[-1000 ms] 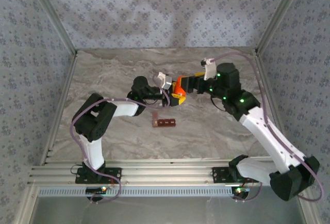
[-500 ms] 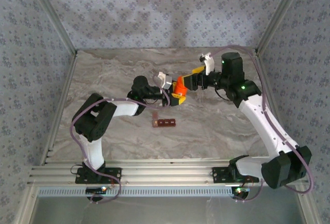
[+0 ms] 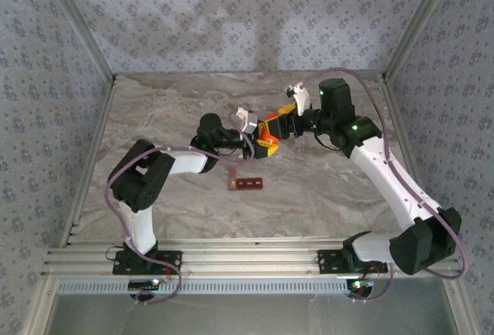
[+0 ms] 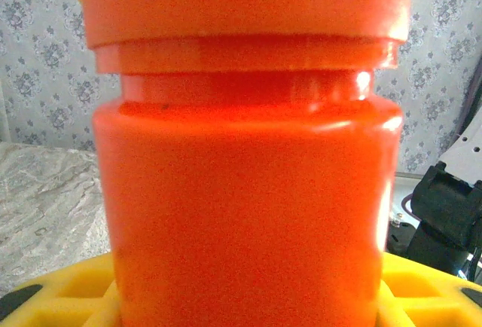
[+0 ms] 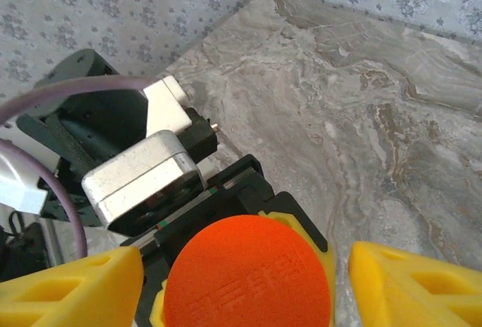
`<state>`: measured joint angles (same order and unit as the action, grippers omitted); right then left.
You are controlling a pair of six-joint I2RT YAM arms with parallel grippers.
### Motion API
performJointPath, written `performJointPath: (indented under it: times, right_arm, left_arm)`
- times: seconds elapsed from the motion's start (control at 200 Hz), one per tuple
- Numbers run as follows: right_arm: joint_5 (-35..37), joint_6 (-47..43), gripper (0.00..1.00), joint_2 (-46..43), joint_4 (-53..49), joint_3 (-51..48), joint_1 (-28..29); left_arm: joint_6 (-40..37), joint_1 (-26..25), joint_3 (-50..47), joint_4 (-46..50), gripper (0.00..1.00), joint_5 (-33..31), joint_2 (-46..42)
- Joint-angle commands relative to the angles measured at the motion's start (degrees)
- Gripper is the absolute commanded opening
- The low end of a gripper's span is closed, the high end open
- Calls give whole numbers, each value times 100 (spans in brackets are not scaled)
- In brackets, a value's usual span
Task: Sort the pills into containers
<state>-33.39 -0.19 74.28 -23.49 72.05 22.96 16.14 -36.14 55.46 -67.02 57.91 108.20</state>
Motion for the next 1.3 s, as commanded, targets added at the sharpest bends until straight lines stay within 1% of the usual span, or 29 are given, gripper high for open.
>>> performJointPath:
  times: [0.0,0.185,0.325,0.4,0.515,0.57,0.65,0.7,0.75,0.815,0.954,1.019,1.109,1.224,1.294]
  right_arm:
    - [228,-148,66,41,-156,155,59]
    - [295,-96,48,101,-206,130,97]
    - [517,15,42,104,-175,-21,228]
    - [799,324,38,59,10,-251,334]
    - [1698,1169,36,-151,644,-989,673]
    - [2348,1597,36,-241,853,-1247,892]
    - [3059,2155,36,-359,1226,-1594,1216]
    - [3316,2321,36,-360,1342,-1676,1382]
    - [3507,2366,37,-346,1364,-1664,1504]
    - [3580,2366,37,-339,1330,-1588,1566]
    - [3550,2303,40,-352,1131,-1391,1533]
    - [3415,2244,43,-353,1009,-1224,1444]
    - [3141,2184,52,-428,859,-955,1249]
    - [2638,2078,70,-703,727,-667,972]
    - [2275,1930,77,-911,622,-580,829]
  left_arm:
    - [29,-40,141,-163,0,173,-30]
    - [29,-36,131,-171,0,172,-45]
    - [32,-46,132,-171,0,171,-53]
    - [21,-46,123,-179,0,158,-54]
    - [12,-38,113,-180,0,132,-64]
    - [13,-36,114,-180,0,133,-71]
    - [8,-38,110,-173,0,128,-72]
    - [11,-43,105,-173,0,128,-71]
    - [6,-36,100,-173,0,133,-80]
    - [-11,-39,85,-171,0,132,-89]
    - [8,-42,138,-162,0,127,-37]
    - [18,-45,149,-171,0,131,-19]
    - [21,-40,158,-181,0,139,-1]
    - [34,-43,156,-177,0,148,-9]
    - [26,-42,149,-162,0,167,-27]
